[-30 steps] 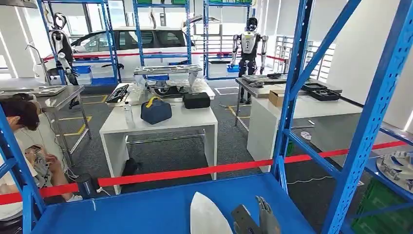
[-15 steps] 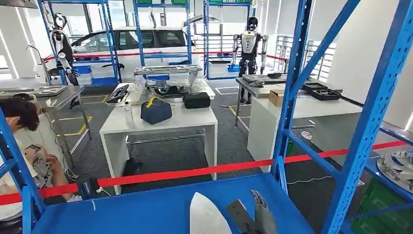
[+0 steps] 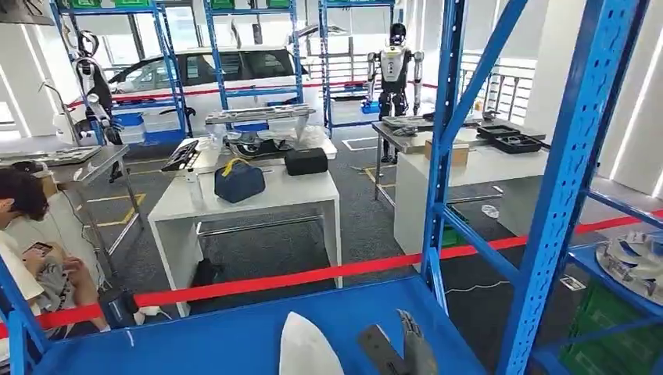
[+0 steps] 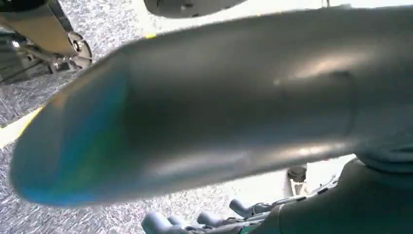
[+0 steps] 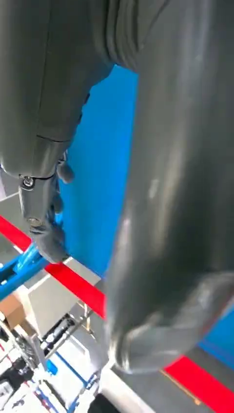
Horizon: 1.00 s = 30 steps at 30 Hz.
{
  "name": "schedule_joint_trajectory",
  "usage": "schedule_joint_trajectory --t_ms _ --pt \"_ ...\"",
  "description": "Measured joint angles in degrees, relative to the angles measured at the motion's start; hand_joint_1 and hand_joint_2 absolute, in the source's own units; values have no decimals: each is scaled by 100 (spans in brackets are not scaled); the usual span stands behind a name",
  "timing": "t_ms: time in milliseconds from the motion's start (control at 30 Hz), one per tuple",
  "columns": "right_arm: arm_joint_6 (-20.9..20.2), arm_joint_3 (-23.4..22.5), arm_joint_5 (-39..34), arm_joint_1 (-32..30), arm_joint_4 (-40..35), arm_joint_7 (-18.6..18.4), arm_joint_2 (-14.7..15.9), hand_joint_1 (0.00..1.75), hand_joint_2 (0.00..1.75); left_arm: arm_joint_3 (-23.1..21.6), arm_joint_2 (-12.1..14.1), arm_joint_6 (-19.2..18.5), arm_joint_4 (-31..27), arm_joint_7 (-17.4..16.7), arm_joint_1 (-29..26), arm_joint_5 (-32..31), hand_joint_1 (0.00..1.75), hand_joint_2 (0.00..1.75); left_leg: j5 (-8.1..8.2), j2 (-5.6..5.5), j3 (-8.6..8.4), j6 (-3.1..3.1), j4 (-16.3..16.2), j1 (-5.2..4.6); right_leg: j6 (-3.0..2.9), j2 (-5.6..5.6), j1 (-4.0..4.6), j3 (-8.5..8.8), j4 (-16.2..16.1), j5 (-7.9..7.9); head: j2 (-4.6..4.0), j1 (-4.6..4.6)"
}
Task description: Take the parts from the cabinet and place them on the table.
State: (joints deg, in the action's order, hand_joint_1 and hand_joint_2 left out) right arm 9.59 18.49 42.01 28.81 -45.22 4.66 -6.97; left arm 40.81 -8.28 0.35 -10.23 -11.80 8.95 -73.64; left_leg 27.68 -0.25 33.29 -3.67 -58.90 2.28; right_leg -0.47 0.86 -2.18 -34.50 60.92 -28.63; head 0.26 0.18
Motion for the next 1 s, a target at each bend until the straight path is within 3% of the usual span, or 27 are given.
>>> schedule_joint_trajectory --t_ms 67,133,167,200,233,300,333,367,400,433,500,800,833,1000 --pt "4 0 0 24 0 2 -13 0 0 0 0 2 0 0 5 0 0 0 313 24 320 17 -635 -26 -54 -6 20 32 -14 -15 0 0" --pt "-11 0 0 12 4 0 -28 0 0 0 0 2 0 0 0 0 0 0 625 25 849 35 -1570 -56 -102 -14 63 53 -18 -46 0 0" --pt "-37 0 2 7 18 0 -35 0 0 2 0 2 0 0 -7 0 0 0 630 24 1024 59 -1819 -67 -132 -15 88 75 -18 -66 0 2" --pt "-65 0 9 7 30 0 -48 0 0 2 0 2 0 9 -15 0 0 0 503 23 1051 96 -1778 -86 -148 -13 106 107 -19 -89 0 0" --pt "-94 0 17 11 37 -2 -70 0 0 2 0 2 0 9 -15 -8 0 0 249 22 954 152 -1492 -113 -157 -4 125 149 -19 -116 0 2" --pt "-118 2 46 25 63 -7 -142 0 0 2 0 2 0 9 -1 -26 0 0 -335 12 547 290 -507 -183 -151 3 151 249 -28 -178 0 2" --pt "-135 13 59 34 85 -7 -175 0 0 2 11 2 0 5 4 -26 0 0 -329 8 407 382 -247 -233 -141 5 147 266 -46 -199 0 0" --pt "-155 35 59 60 111 -2 -203 0 0 2 7 -2 0 4 13 -28 0 0 -322 10 341 384 -127 -247 -108 20 178 255 -35 -209 0 0" --pt "-166 50 52 65 133 6 -216 0 0 2 -2 -7 0 -2 39 -37 0 0 -310 15 317 298 -58 -238 -97 9 192 232 -15 -209 0 -2" --pt "-194 65 28 72 170 37 -236 0 0 2 -13 -20 0 -2 43 -46 0 0 -298 -9 326 151 -42 -220 -113 6 185 236 -49 -200 0 -7" --pt "-229 107 -2 117 244 81 -284 0 0 2 -11 -42 0 -20 39 -72 0 0 -295 -24 328 204 -42 -235 -109 -16 178 256 -78 -199 0 -7" --pt "-668 352 -301 597 686 85 -658 0 0 -9 -48 -111 0 -140 172 -225 0 0 -280 -27 316 272 -41 -235 -39 -20 179 309 -174 -174 0 -7" --pt "-706 380 -317 630 726 81 -695 0 175 -11 -50 -111 0 -140 178 -230 0 0 -281 -28 316 274 -41 -235 -38 -21 179 310 -175 -173 0 -7" --pt "-859 586 -398 744 1110 68 -905 0 175 -11 -63 -109 0 -136 191 -201 0 0 -287 -29 310 283 -41 -234 -30 -24 179 317 -176 -168 0 -7"
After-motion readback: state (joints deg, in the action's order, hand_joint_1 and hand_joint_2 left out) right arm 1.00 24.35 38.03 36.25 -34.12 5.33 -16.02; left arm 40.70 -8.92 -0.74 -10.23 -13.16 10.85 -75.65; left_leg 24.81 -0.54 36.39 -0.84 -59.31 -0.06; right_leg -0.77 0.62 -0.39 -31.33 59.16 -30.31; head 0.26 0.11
